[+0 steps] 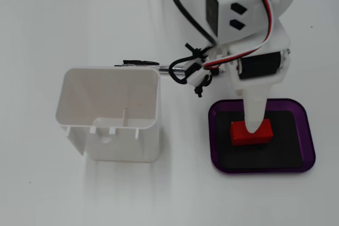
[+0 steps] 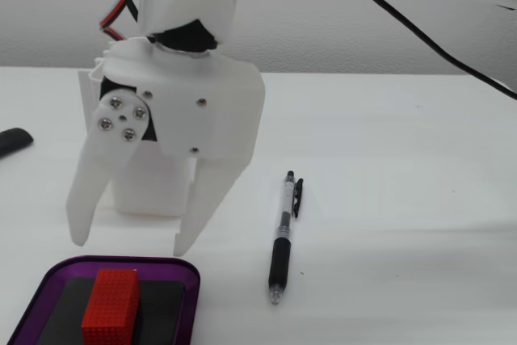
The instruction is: Remove the cube from the box.
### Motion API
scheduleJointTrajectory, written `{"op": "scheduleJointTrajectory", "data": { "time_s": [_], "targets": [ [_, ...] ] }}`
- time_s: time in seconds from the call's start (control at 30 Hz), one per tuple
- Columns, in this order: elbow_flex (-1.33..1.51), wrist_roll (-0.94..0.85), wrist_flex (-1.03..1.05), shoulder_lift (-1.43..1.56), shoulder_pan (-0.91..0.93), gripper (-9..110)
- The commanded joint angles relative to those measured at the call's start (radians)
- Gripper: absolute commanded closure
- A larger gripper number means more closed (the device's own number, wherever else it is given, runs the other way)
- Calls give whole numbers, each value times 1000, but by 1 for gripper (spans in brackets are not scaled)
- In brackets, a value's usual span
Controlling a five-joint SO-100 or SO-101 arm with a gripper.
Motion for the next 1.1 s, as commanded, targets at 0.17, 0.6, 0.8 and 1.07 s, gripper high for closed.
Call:
{"op": "scheduleJointTrajectory", "data": {
  "time_s": [0.17, 0.6, 0.8, 1.07],
  "targets": [
    [-54, 3, -14, -49, -11, 79],
    [-38, 9, -129, -58, -12, 79],
    [-35, 9, -160, -60, -12, 79],
    [46, 5, -206, -60, -12, 79]
  ]
}}
